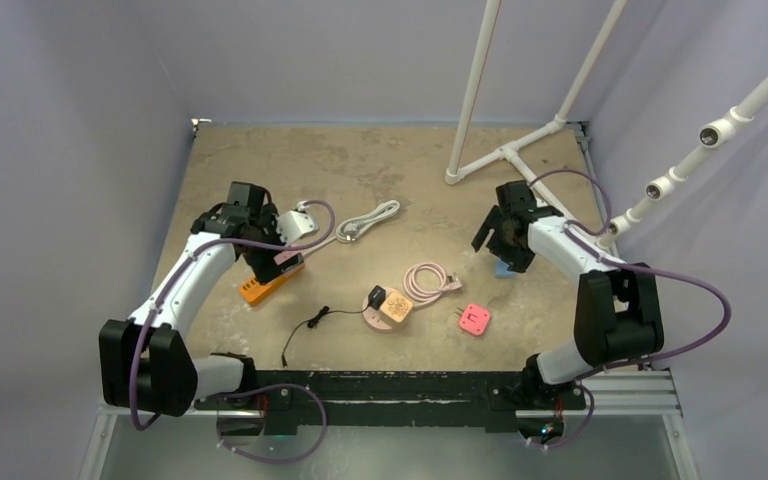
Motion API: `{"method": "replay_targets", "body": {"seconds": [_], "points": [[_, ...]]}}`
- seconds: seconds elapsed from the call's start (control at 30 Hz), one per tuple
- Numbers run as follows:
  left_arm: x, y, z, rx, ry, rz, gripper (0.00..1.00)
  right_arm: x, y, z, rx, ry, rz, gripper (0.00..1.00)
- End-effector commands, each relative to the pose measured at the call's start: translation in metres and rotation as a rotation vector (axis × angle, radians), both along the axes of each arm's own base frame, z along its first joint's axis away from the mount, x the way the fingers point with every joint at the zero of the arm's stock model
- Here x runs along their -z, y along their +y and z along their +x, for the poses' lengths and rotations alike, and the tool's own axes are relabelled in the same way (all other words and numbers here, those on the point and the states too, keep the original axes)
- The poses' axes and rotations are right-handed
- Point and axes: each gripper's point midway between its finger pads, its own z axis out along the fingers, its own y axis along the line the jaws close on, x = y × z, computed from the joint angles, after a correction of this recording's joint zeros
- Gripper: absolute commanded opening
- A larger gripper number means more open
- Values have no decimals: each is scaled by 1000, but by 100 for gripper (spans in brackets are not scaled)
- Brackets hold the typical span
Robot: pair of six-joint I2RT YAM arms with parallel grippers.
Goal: Insert the plug
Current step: Move the plug to the center of the board.
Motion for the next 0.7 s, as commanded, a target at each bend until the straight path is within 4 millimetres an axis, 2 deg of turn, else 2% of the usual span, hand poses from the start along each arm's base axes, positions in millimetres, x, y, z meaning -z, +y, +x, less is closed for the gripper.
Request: {"method": "replay_targets", "body": {"seconds": [0.0,0.07,0.3,0.53,0.67], "points": [[-16,-11,2,51,-14,-61,99,-29,-13,8,53,-11,-70,89],[-22,-16,4,61,-13,-81,99,-31,-18,10,59,-7,-83,90],[-25,-18,8,57,-31,-96,99,-1,-17,1,46,81,-73,96],[-31,-14,13,59,-77,-81,99,11,-20,-2,49,116,-78,99],[-28,-14,18,62,-74,-74,99,8,-23,-2,61,109,-89,96]]}}
